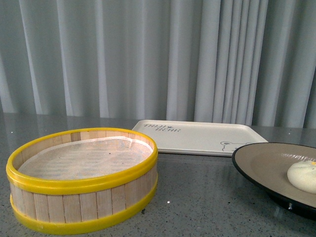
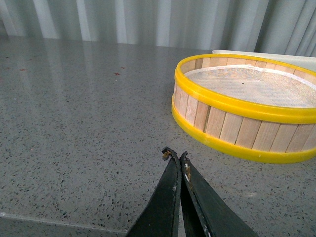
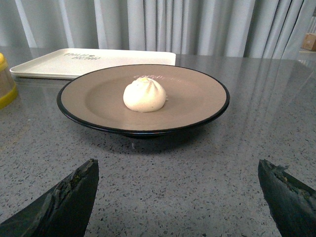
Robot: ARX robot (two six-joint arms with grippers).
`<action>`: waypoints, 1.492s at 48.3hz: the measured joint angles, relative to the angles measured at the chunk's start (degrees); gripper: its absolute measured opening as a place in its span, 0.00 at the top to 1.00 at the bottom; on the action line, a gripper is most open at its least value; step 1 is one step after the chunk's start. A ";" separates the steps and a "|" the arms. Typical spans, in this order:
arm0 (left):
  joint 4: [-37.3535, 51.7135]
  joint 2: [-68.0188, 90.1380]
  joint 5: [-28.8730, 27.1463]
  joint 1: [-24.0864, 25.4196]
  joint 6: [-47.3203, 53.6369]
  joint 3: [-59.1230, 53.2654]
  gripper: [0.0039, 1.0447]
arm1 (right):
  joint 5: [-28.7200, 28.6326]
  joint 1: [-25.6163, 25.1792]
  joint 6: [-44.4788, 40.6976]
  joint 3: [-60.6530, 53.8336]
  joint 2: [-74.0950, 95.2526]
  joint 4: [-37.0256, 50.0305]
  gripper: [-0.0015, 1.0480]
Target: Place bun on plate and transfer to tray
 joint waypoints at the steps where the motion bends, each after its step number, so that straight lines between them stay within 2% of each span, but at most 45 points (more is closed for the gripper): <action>1: -0.17 -0.20 0.00 0.00 0.00 0.00 0.96 | 0.00 0.00 0.00 0.00 0.00 0.00 0.08; 18: -6.05 -6.08 0.00 0.00 0.00 0.00 0.96 | 0.00 0.00 0.00 0.00 0.00 0.00 0.08; 23: -14.67 -12.66 0.13 0.00 0.00 0.00 0.96 | 0.00 0.00 0.00 0.00 0.00 0.00 0.08; 35: -15.58 -15.19 0.11 0.00 -0.02 0.00 0.96 | -0.02 0.00 -0.02 0.00 0.00 0.00 0.08; 45: -15.58 -15.21 0.11 0.00 0.00 0.00 0.64 | -0.02 0.00 0.00 0.00 0.00 0.00 0.08; 57: -15.58 -15.21 0.11 0.00 0.00 0.00 0.11 | -0.02 0.00 0.00 0.00 0.00 0.00 0.08; 59: -15.58 -15.21 0.11 0.00 0.00 0.00 0.05 | -0.02 0.00 0.00 0.00 0.00 0.00 0.08; 72: -15.58 -15.21 0.11 0.00 0.00 0.00 0.06 | -0.02 0.00 0.00 0.00 0.00 0.00 0.08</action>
